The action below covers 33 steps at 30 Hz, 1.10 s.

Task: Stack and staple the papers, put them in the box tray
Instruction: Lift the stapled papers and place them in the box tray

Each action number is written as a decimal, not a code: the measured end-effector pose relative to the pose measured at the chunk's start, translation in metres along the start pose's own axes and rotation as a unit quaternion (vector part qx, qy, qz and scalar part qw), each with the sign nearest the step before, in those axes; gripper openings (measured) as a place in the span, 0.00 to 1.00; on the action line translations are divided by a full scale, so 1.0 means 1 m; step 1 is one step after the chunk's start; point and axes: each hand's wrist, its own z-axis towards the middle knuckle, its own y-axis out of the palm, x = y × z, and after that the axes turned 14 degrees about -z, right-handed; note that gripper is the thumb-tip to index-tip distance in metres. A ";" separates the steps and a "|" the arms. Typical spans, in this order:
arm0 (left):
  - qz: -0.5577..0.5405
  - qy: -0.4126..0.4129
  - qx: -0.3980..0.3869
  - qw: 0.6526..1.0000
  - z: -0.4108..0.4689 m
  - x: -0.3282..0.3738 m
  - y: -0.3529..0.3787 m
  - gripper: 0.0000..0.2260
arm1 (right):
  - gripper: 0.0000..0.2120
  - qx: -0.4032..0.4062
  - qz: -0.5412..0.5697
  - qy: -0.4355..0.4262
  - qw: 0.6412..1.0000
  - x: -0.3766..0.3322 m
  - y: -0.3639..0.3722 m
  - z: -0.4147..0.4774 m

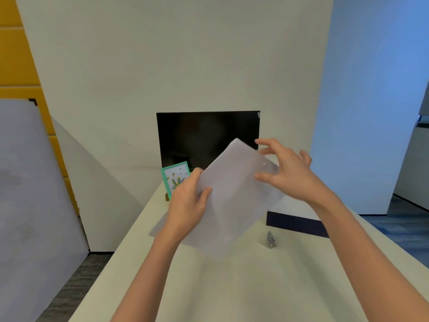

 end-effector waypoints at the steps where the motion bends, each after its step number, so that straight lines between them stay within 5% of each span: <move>1: 0.027 0.028 -0.016 0.999 0.005 0.006 0.000 0.08 | 0.22 -0.027 0.034 -0.002 0.999 0.000 -0.003 0.002; 4: 0.092 0.082 -0.046 0.991 0.011 0.014 -0.002 0.06 | 0.09 -0.069 0.186 0.027 0.980 0.006 0.002 -0.005; 9: 0.204 0.025 0.043 0.978 0.000 -0.019 -0.031 0.11 | 0.11 -0.040 0.355 0.123 0.926 0.038 0.040 -0.049; 12: -0.032 -0.122 0.120 0.985 -0.016 -0.041 -0.048 0.11 | 0.11 -0.038 0.429 0.188 0.882 0.055 0.070 -0.072; 14: -0.227 -0.175 0.140 0.948 -0.026 -0.049 -0.045 0.12 | 0.12 -0.027 0.448 0.214 0.867 0.061 0.089 -0.082; 19: -0.311 -0.202 0.115 0.922 -0.063 -0.069 -0.023 0.21 | 0.16 -0.016 0.482 0.215 0.849 0.058 0.119 -0.099; 25: -0.147 -0.130 0.126 0.972 -0.079 -0.071 -0.007 0.39 | 0.31 0.091 0.320 0.167 0.928 0.044 0.120 -0.094; 28: -0.059 -0.072 0.110 0.990 -0.081 -0.073 -0.005 0.35 | 0.31 0.108 0.218 0.105 0.964 0.040 0.120 -0.090; 33: -0.019 -0.047 0.097 0.994 -0.083 -0.077 -0.004 0.26 | 0.26 0.123 0.205 0.100 0.966 0.044 0.128 -0.089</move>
